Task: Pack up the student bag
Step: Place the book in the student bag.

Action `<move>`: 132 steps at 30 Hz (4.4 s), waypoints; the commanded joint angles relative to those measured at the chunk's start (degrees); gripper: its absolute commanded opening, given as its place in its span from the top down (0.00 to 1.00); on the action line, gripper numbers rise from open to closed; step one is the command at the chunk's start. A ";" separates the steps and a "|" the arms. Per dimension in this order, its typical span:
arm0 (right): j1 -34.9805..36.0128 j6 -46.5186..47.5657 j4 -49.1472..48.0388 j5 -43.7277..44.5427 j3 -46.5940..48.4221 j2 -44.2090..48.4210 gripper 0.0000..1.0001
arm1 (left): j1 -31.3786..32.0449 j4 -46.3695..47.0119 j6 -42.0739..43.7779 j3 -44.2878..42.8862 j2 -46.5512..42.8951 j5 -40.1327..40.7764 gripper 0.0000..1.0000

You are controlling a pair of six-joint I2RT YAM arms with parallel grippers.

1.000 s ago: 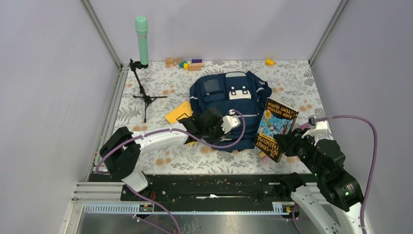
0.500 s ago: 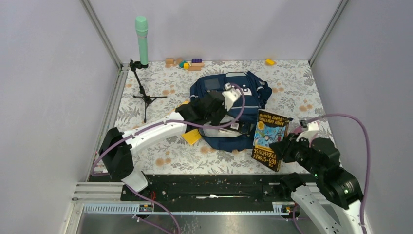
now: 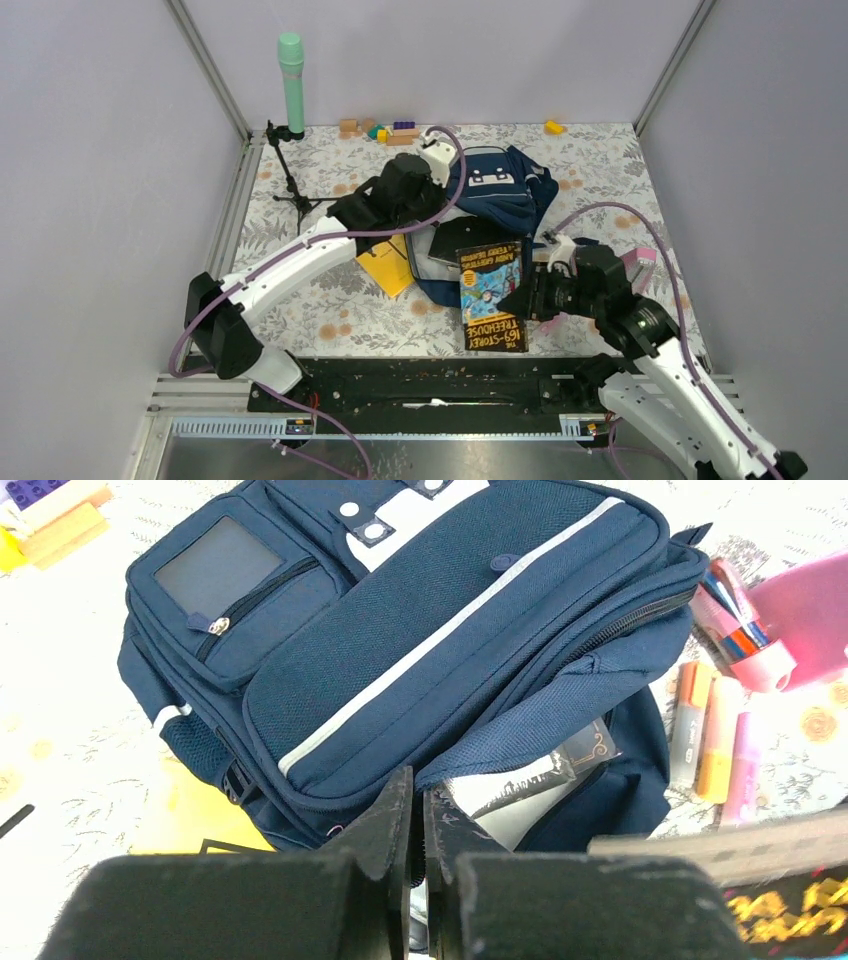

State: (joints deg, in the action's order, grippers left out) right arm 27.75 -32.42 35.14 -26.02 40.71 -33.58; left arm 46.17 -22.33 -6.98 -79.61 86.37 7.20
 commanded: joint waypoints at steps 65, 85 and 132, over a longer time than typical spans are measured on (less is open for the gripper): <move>10.56 7.10 -77.93 47.75 -15.41 -39.71 0.18 | -3.60 9.87 -5.65 5.53 -13.24 -14.10 1.00; 10.60 39.86 -49.74 33.84 -13.03 -5.42 0.10 | -3.55 8.03 -4.56 3.96 -12.47 -14.39 1.00; 10.52 52.91 -45.32 73.45 2.99 -28.74 1.00 | -4.75 10.41 -11.16 12.54 -18.42 -4.53 0.01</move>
State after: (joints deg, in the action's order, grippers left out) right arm 38.96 22.24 -10.90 30.70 43.68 -64.49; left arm 42.52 -15.29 -13.87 -70.91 71.61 -2.42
